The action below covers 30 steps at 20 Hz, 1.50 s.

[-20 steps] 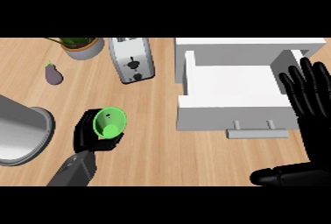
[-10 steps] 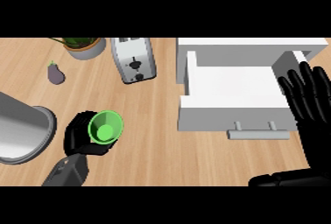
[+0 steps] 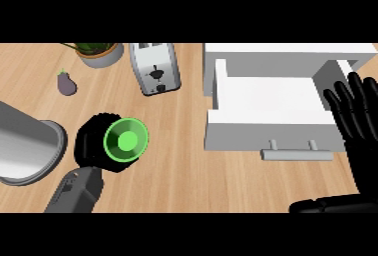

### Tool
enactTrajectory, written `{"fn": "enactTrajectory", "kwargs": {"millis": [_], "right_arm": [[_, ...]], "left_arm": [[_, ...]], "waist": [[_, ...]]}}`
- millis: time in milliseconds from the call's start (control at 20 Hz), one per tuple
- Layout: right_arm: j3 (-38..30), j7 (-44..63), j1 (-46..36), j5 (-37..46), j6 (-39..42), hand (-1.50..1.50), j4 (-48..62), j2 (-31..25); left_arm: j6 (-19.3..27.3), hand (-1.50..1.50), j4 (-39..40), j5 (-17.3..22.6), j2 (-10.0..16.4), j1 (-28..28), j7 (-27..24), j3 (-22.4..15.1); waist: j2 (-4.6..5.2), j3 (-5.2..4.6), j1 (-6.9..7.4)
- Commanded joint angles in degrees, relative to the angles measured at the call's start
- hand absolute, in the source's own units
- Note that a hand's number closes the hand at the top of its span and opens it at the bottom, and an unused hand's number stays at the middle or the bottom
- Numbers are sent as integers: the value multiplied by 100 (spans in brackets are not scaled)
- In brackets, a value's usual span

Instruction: Pick up the cup, place it into the drawer and close the drawer

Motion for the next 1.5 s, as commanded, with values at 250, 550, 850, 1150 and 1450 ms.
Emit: {"fn": "enactTrajectory", "kwargs": {"millis": [250,550,850,1150,1450], "right_arm": [[184,249,295,7,15,-150,-476,34],[83,86,-81,98,-62,-150,-43,43],[-10,-461,-58,100,112,-150,432,63],[-48,-148,-66,5,115,-150,141,-41],[-271,-188,-73,-208,255,-150,376,-163]], "left_arm": [[643,150,-2716,324,-307,-95,2321,-533],[1449,150,-3404,117,-619,-557,2956,-849],[1831,150,-3366,-50,-587,-1515,3678,-758],[2427,150,-2237,-317,-625,-2970,4012,-743],[2960,150,-1688,-203,-628,-3507,3956,-1220]], "waist": [[-6,-3,-53],[22,-7,-63],[30,-6,-77],[45,-6,-146],[40,-6,-152]]}}
